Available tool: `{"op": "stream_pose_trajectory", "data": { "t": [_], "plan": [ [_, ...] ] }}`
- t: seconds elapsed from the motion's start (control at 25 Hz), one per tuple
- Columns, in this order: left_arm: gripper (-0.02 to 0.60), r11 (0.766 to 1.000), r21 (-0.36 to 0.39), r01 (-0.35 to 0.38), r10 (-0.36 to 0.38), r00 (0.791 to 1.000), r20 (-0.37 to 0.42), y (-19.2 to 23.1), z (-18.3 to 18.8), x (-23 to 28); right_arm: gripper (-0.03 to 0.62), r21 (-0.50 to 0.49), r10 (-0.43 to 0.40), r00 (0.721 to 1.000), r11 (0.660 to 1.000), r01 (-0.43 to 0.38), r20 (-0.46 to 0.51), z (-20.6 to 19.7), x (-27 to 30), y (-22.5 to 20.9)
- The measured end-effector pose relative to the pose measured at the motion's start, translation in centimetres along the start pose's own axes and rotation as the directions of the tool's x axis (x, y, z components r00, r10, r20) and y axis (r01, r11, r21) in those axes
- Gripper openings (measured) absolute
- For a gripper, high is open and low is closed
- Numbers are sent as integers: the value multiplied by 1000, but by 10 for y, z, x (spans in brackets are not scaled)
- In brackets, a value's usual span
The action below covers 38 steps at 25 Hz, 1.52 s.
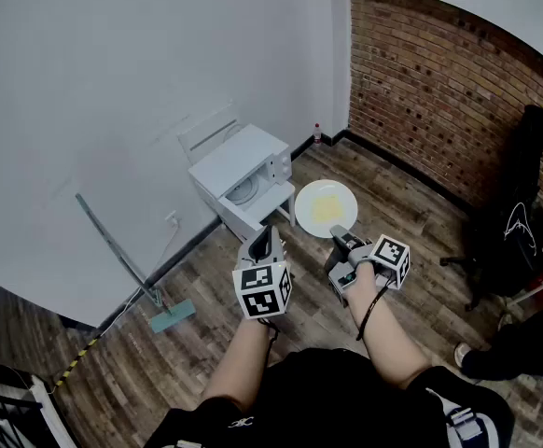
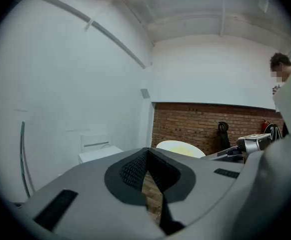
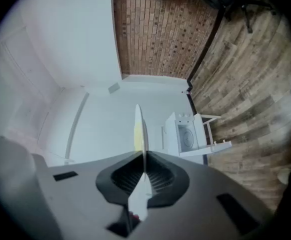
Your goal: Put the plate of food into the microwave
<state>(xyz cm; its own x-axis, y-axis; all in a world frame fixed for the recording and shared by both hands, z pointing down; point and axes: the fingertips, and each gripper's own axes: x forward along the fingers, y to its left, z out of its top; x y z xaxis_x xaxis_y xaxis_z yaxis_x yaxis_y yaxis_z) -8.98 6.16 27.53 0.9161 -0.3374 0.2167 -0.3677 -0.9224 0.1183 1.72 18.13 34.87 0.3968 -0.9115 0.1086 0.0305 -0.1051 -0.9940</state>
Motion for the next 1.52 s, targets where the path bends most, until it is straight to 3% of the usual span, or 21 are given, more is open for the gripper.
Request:
{"op": "stream_pose_trajectory", "data": {
  "t": [0.4, 0.6, 0.8, 1.0, 1.28, 1.52],
  "plan": [
    [-3, 1000, 2, 6, -6, 1000, -16, -22, -12, 19, 25, -5, -5, 1000, 1000, 5, 19, 26, -5, -13],
    [-3, 999, -21, 28, -28, 1000, -5, -1, -27, 25, 25, -25, -15, 1000, 1000, 16, 25, 15, 8, -26],
    [-3, 999, -46, 8, -8, 1000, -20, -84, -17, 37, 25, -24, -19, 1000, 1000, 18, -25, 77, -33, -17],
    [-3, 999, -51, 10, -13, 999, -52, -112, -30, 50, 25, 1, -35, 999, 999, 35, -36, 102, -41, -31],
    [-3, 999, -42, -16, 14, 998, -54, -98, -29, 84, 25, 8, -43, 998, 999, 44, -47, 118, -11, -46],
    [-3, 997, -65, -35, 32, 998, -54, -61, -30, 147, 25, 5, -38, 997, 999, 39, -74, 135, 55, -50]
  ]
}}
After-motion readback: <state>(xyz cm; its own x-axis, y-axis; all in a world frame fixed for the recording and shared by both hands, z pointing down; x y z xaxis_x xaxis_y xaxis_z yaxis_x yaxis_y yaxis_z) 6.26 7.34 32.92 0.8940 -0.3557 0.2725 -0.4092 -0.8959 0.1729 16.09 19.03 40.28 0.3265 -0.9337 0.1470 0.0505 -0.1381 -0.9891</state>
